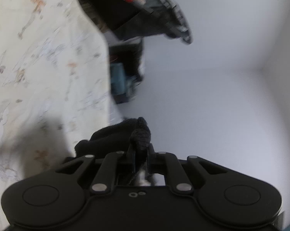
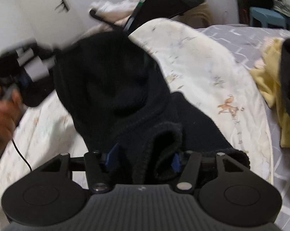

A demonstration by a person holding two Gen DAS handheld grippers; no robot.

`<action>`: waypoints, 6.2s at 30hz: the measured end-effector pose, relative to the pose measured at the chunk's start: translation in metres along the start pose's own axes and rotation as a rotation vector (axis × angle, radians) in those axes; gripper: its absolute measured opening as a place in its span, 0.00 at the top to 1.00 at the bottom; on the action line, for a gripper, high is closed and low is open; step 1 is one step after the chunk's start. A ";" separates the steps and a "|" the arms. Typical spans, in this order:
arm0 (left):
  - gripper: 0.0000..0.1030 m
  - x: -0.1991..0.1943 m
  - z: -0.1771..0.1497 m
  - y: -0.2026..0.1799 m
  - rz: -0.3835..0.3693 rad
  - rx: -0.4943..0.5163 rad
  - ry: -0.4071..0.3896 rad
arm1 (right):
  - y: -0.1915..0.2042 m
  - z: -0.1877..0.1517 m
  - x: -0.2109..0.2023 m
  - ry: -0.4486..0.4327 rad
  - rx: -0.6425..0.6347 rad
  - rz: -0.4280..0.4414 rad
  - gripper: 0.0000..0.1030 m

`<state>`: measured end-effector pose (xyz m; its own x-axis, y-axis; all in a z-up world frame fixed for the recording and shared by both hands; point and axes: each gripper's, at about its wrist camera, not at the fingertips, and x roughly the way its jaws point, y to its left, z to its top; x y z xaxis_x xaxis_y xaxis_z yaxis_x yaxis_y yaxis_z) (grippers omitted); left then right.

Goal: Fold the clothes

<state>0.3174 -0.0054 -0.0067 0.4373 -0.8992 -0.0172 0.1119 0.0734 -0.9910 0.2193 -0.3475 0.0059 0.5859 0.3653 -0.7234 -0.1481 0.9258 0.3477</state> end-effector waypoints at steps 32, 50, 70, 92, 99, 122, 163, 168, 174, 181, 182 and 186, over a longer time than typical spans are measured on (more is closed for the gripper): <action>0.76 -0.139 -0.057 -0.075 1.102 0.656 -0.134 | 0.066 0.019 -0.004 -0.011 -0.029 0.065 0.43; 0.69 -0.102 -0.141 -0.104 1.142 0.751 -0.217 | 0.117 -0.008 0.000 0.084 -0.224 0.217 0.34; 0.64 -0.166 -0.136 -0.084 1.096 0.670 -0.175 | 0.110 0.007 0.110 0.330 -0.029 0.171 0.00; 0.63 -0.164 -0.134 -0.080 1.097 0.675 -0.145 | 0.169 -0.008 0.041 0.014 -0.437 0.041 0.69; 0.63 -0.163 -0.135 -0.086 1.079 0.683 -0.159 | 0.155 0.018 0.058 0.091 -0.394 0.087 0.77; 0.64 -0.153 -0.132 -0.079 1.059 0.692 -0.163 | 0.075 0.160 0.147 0.047 -0.761 -0.452 0.77; 0.60 -0.109 -0.058 -0.057 1.041 0.626 -0.039 | 0.009 -0.036 -0.068 0.124 -0.084 -0.220 0.43; 0.60 -0.102 -0.195 -0.111 0.749 0.738 0.134 | 0.022 -0.054 -0.078 0.158 -0.167 -0.164 0.43; 0.60 -0.064 -0.324 -0.122 0.676 1.075 0.343 | 0.001 -0.087 -0.095 0.225 0.054 0.008 0.40; 0.60 -0.021 -0.409 -0.112 0.563 1.525 0.508 | -0.027 -0.133 -0.130 0.170 0.336 0.111 0.40; 0.59 -0.013 -0.417 -0.107 0.560 1.532 0.538 | -0.032 -0.137 -0.134 0.151 0.367 0.109 0.39; 0.60 0.021 -0.444 -0.076 0.612 1.618 0.599 | -0.041 -0.154 -0.154 0.076 0.393 0.061 0.37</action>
<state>-0.0781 -0.2216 0.0092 0.4433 -0.5774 -0.6857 0.8887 0.3828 0.2522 0.0118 -0.4271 0.0112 0.5228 0.4380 -0.7313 0.1442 0.8001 0.5823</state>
